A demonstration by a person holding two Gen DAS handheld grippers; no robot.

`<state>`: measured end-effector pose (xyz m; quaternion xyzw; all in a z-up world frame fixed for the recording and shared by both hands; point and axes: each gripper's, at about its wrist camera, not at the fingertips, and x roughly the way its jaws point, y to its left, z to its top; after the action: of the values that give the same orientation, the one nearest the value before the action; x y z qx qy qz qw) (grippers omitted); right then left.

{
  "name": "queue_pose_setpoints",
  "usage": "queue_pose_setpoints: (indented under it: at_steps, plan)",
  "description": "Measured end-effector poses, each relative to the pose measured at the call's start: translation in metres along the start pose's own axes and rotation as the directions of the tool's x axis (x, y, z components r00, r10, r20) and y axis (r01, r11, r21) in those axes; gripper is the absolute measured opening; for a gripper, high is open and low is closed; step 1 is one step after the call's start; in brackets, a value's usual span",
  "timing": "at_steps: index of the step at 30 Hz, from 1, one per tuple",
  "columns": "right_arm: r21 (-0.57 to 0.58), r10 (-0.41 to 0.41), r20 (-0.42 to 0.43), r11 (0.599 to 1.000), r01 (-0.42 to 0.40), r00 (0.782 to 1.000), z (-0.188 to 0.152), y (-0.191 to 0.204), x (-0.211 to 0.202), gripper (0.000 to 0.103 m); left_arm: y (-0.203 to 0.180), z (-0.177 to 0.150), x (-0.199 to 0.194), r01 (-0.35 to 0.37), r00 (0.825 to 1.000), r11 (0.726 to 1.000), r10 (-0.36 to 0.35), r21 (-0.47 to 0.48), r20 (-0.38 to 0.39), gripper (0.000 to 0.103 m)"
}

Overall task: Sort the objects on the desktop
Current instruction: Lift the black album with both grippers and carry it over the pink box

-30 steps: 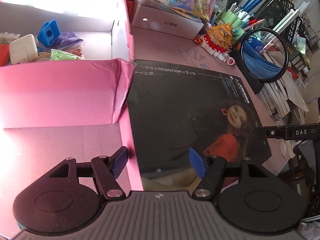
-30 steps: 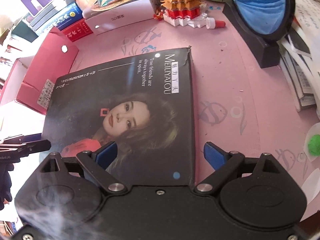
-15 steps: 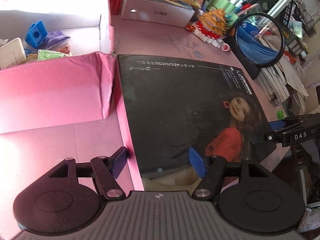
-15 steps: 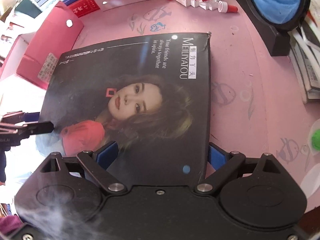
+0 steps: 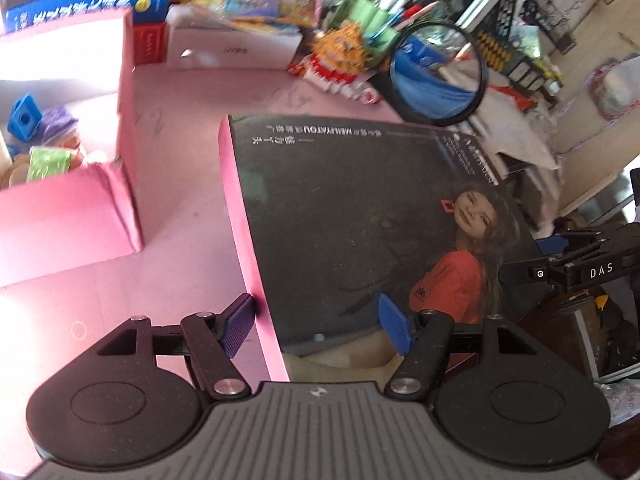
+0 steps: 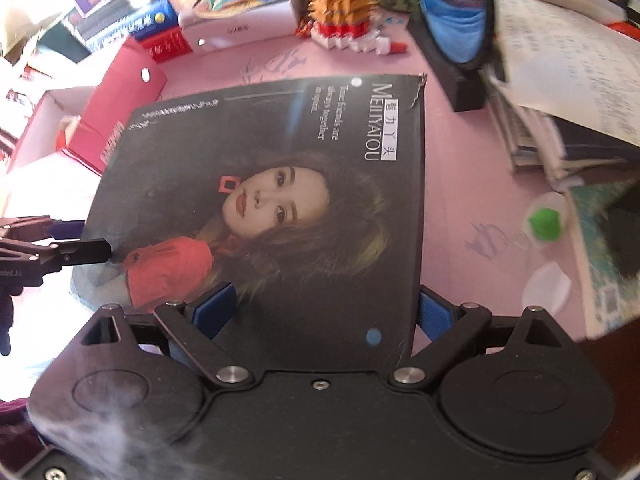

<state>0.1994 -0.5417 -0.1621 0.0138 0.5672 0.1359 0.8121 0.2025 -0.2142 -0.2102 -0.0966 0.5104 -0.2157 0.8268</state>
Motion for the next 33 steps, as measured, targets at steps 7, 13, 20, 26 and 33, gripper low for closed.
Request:
queue_pose_setpoints:
  at_steps: [7,13,20,26,33]
  plan:
    - [0.008,-0.019,0.082,1.000,0.019,0.996,-0.004,0.007,-0.046,0.095,-0.018,0.011,-0.036,0.023,0.999,0.999,-0.024,0.028,0.046,0.067]
    - [0.008,-0.015,0.152,1.000,0.014,0.988,0.005,0.023,-0.073,0.096,-0.021,0.020,-0.068,0.017,0.996,0.999,-0.022,0.052,0.088,0.067]
    - [-0.043,0.012,0.190,0.999,-0.004,0.982,0.035,0.058,-0.079,0.096,0.002,0.025,-0.102,-0.008,0.993,0.999,0.004,0.033,0.121,0.067]
    - [-0.085,0.041,0.179,0.996,-0.026,0.983,0.058,0.099,-0.065,0.096,0.038,0.029,-0.123,-0.035,0.990,0.999,0.034,0.004,0.134,0.068]
    - [-0.131,0.080,0.141,0.989,-0.061,0.987,0.084,0.151,-0.038,0.096,0.092,0.039,-0.146,-0.071,0.986,0.996,0.077,-0.046,0.149,0.068]
